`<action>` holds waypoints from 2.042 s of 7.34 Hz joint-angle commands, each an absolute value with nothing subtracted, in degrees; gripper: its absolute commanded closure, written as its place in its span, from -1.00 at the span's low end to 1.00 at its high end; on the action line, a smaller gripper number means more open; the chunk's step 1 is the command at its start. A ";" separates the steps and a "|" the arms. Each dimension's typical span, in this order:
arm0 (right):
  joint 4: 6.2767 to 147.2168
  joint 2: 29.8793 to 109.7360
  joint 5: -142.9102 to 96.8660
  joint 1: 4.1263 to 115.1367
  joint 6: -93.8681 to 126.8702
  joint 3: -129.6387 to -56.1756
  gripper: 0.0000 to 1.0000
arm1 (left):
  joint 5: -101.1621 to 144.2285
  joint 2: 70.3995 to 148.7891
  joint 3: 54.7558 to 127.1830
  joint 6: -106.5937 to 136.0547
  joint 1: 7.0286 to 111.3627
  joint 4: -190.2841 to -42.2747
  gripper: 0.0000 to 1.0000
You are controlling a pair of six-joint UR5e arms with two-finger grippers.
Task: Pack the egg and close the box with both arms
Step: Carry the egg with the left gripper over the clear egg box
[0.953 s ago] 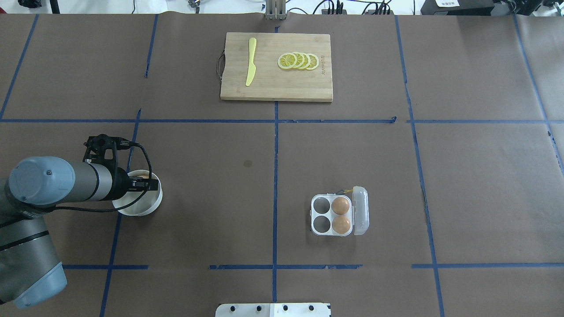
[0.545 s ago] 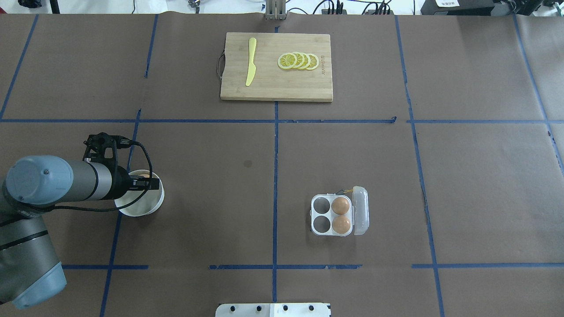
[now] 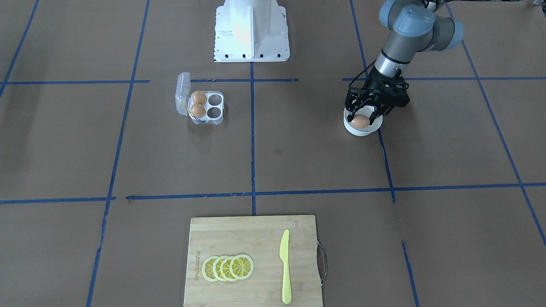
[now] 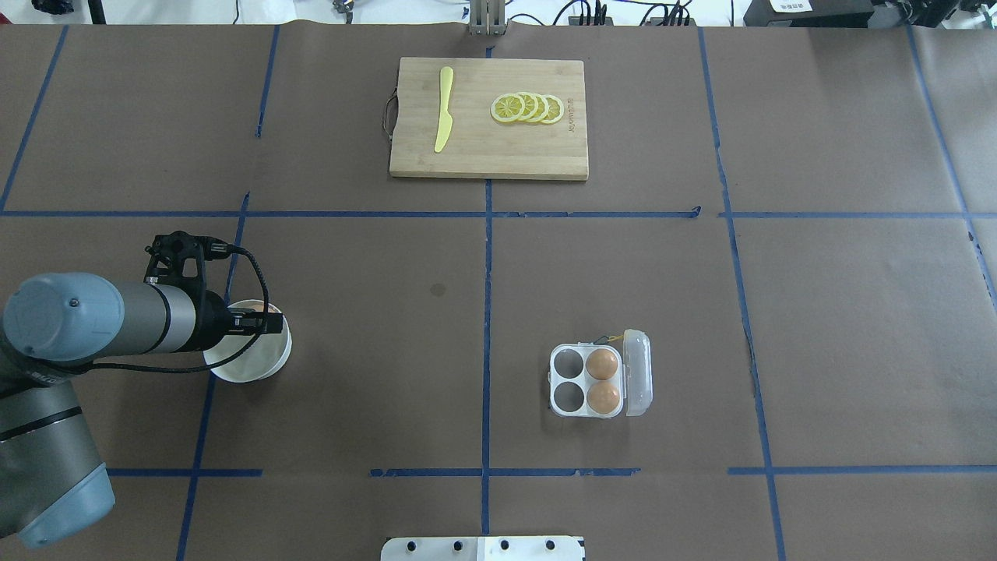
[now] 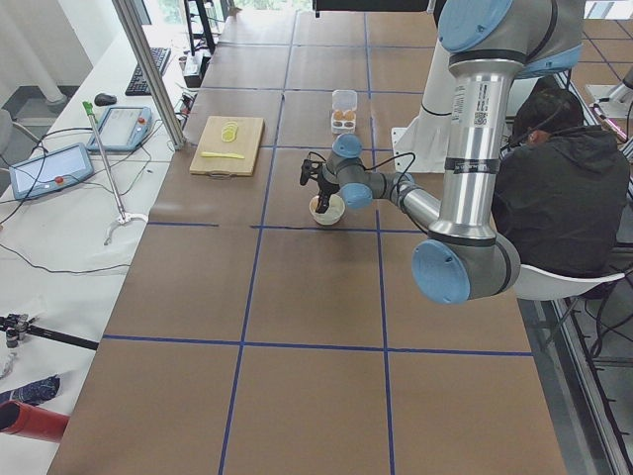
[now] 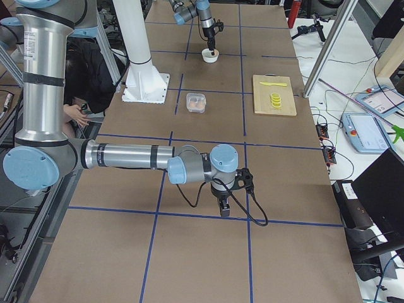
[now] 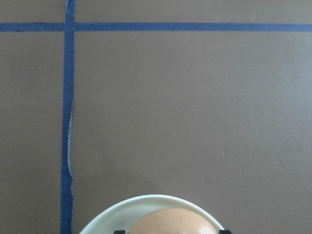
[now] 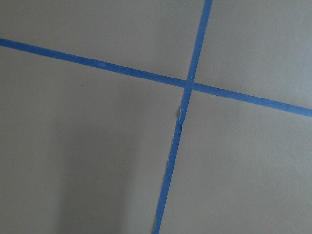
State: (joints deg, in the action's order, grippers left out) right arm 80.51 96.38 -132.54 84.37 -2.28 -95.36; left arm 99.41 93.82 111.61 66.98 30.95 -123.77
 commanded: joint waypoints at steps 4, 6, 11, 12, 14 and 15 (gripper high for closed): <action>80.51 96.42 -132.54 84.37 -2.29 -95.36 -1.00 | 100.28 97.63 111.82 69.24 30.41 -138.19 0.31; 80.51 96.33 -132.54 84.38 -2.29 -95.36 -1.00 | 100.89 108.57 103.93 75.91 29.62 -143.78 0.29; 80.51 96.33 -132.36 84.46 -2.29 -95.36 -1.00 | 91.53 121.51 90.12 86.31 16.46 -159.96 0.22; 80.51 96.24 -132.36 84.46 -2.29 -95.36 -1.00 | 89.58 124.95 86.96 86.31 15.22 -159.96 0.22; 80.51 96.33 -132.36 84.46 -2.29 -95.36 -1.00 | 88.68 128.31 82.28 86.31 14.24 -159.96 0.22; 80.51 96.33 -132.36 84.46 -2.29 -95.36 -1.00 | 88.68 128.93 80.87 86.31 13.54 -159.96 0.22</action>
State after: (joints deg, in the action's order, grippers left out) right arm 80.51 96.32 -132.36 84.46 -2.29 -95.36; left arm 88.93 127.72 82.95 86.30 14.33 -159.94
